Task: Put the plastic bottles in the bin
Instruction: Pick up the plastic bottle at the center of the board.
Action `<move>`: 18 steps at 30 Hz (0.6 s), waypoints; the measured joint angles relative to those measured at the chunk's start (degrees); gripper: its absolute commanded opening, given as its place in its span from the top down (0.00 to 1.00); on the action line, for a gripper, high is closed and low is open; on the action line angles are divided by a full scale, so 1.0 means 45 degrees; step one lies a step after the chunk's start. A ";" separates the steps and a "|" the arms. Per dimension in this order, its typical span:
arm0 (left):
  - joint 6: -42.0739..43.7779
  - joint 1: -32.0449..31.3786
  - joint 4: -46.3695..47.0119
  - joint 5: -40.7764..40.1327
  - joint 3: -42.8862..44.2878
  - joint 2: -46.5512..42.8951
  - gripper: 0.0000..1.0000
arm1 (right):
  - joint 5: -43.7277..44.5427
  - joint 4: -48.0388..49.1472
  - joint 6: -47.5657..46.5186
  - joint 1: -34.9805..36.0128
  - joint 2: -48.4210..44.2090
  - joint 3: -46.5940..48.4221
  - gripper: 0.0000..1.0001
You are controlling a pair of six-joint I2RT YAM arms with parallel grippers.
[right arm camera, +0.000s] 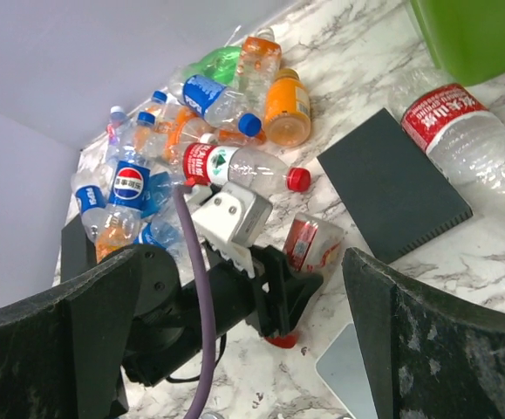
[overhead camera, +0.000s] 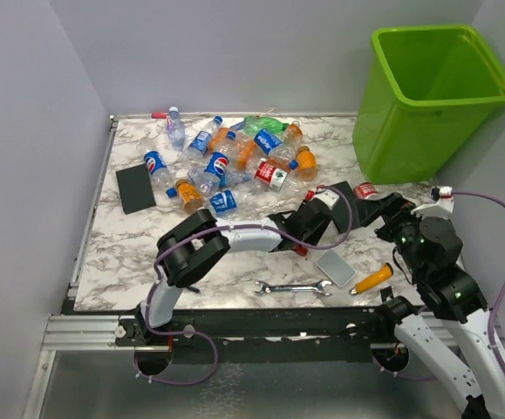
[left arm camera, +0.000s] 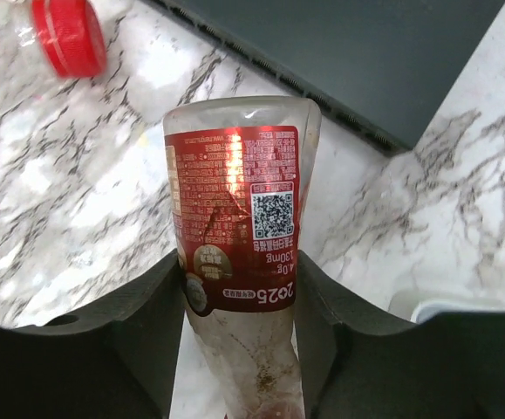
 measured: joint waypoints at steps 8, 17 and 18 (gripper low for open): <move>0.0845 0.0000 0.1486 0.0010 -0.3677 -0.4721 0.61 | -0.0617 0.0015 -0.0719 0.0000 0.0563 0.1248 0.00; 0.5425 0.0000 0.3356 0.0894 -0.6756 -1.2012 0.56 | -0.3449 0.0515 -0.1253 -0.0005 0.2948 0.2958 0.00; 0.6266 0.0000 0.3512 0.1059 -0.7320 -1.2745 0.56 | -0.4085 0.0738 -0.1214 -0.0005 0.3531 0.3021 0.00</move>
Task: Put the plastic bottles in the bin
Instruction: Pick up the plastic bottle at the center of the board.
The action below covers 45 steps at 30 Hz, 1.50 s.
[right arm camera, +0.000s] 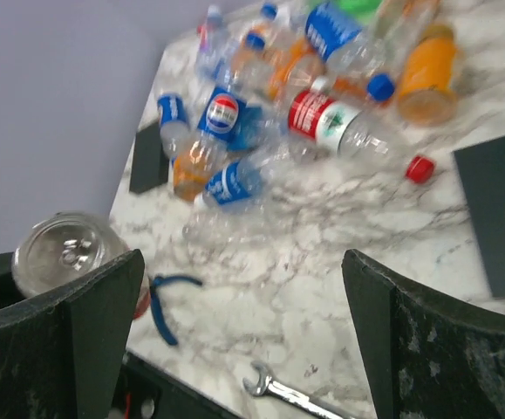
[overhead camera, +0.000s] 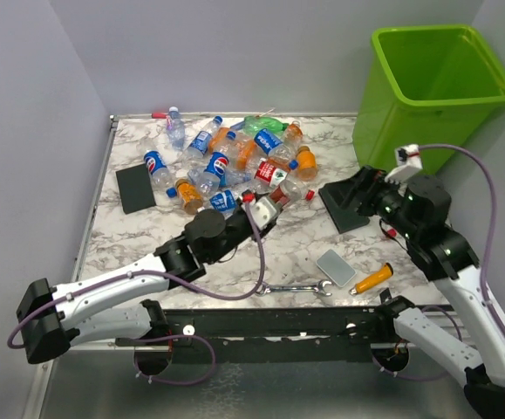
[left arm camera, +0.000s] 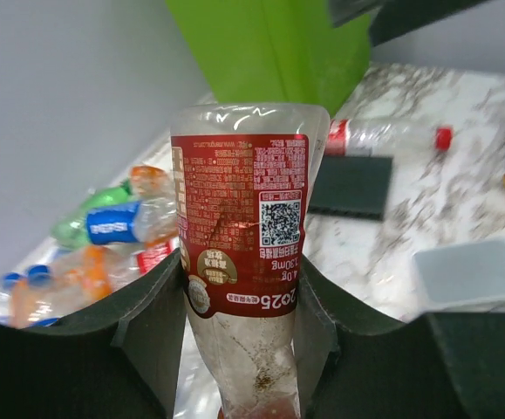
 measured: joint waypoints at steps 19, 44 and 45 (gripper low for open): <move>1.2959 -0.0267 -0.0782 0.0063 -0.3886 -0.3211 0.78 | -1.0044 0.3453 0.1622 0.0204 0.4527 -0.1564 0.00; 1.4396 -0.0583 -0.1103 -0.0029 -0.3521 -0.2909 0.70 | -1.0909 0.7116 0.4114 0.1914 0.7208 -0.1705 0.59; 1.4401 -0.0583 -0.1098 -0.0053 -0.3521 -0.2909 0.62 | -1.0904 0.7276 0.4201 0.1914 0.7208 -0.1773 0.63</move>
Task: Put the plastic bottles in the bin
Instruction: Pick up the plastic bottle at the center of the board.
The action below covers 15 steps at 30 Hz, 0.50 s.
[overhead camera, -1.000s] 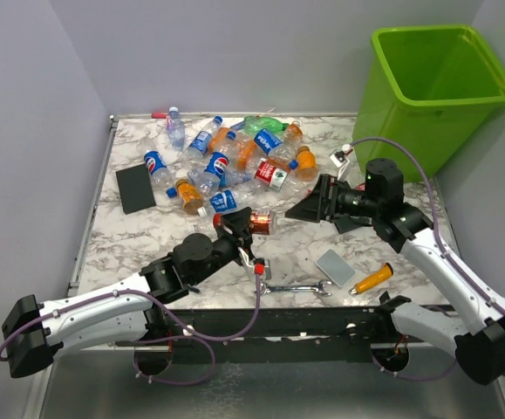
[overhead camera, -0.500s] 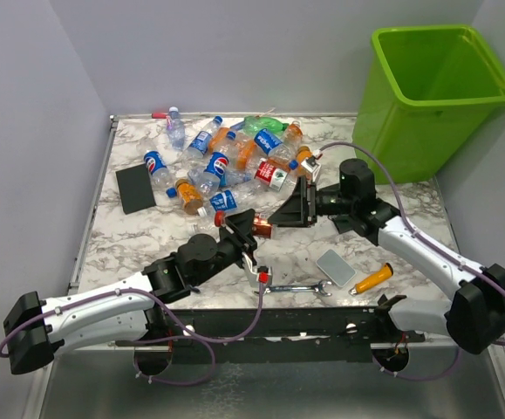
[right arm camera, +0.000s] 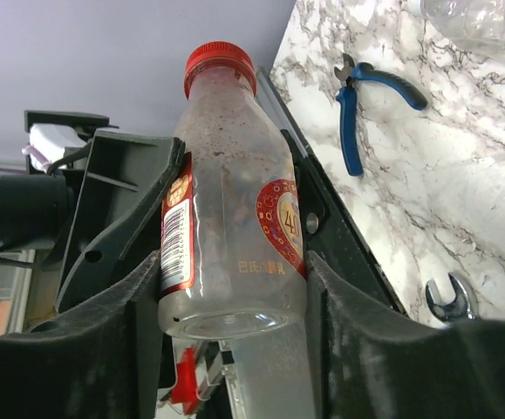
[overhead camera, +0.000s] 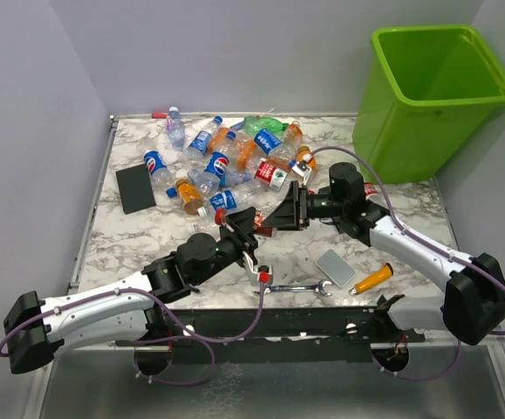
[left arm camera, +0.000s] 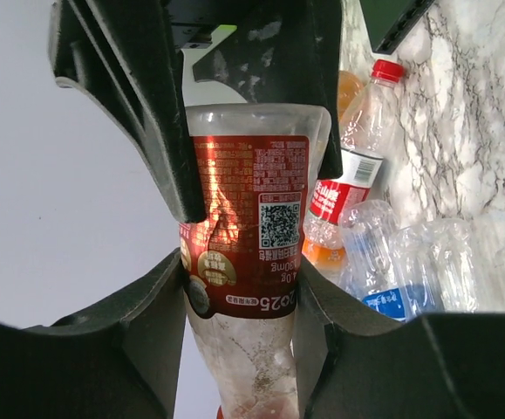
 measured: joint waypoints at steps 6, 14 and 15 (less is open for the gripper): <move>-0.0321 -0.0010 0.0092 -0.0039 0.0000 0.0000 0.01 | 0.0019 0.0928 0.0423 0.0000 -0.0272 -0.0612 0.75; -0.1865 -0.0015 0.0627 -0.0282 -0.0063 -0.0500 0.01 | 0.1836 0.0466 -0.0325 0.0000 -0.2880 -0.0933 0.76; -0.2171 -0.0024 0.0758 -0.0321 -0.0063 -0.0636 0.01 | 0.2341 0.0039 -0.0719 0.0010 -0.3322 -0.0840 0.76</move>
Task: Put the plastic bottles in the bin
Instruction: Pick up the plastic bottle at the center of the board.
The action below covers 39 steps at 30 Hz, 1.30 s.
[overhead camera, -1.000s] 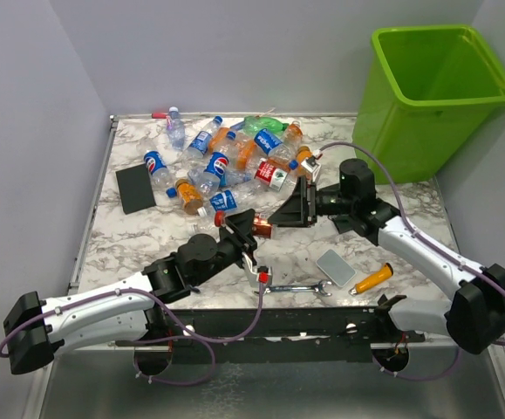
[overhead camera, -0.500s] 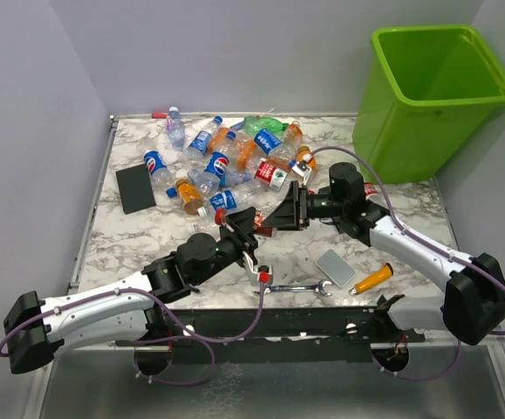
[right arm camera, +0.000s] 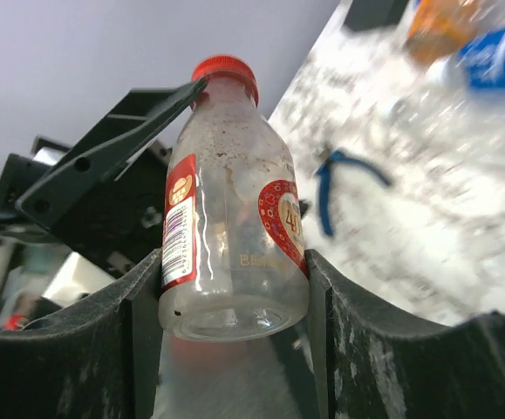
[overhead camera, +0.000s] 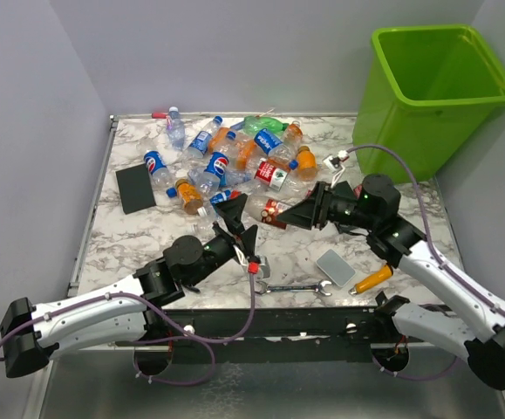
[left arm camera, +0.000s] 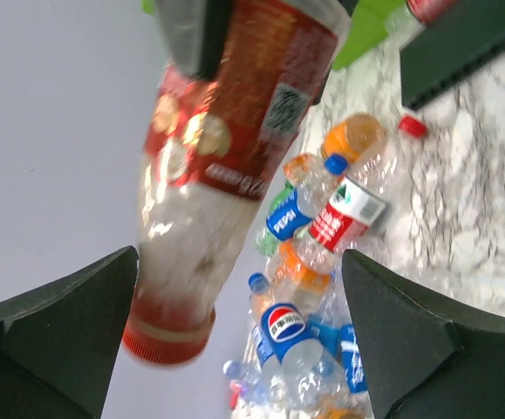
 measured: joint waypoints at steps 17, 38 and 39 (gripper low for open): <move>-1.5849 0.0452 0.2108 -0.0908 0.1851 0.0350 0.01 | 0.5969 0.0588 -0.4658 -0.0092 -0.4561 -0.1146 0.76; -2.6136 0.2064 1.0496 0.2977 0.2375 0.6275 0.46 | 0.5440 0.2987 -0.4469 -0.0092 -0.5192 -0.2871 0.76; -2.6204 0.2074 1.0545 0.3007 0.2463 0.6382 0.51 | 0.5416 0.3084 -0.4430 -0.0092 -0.5221 -0.2895 0.76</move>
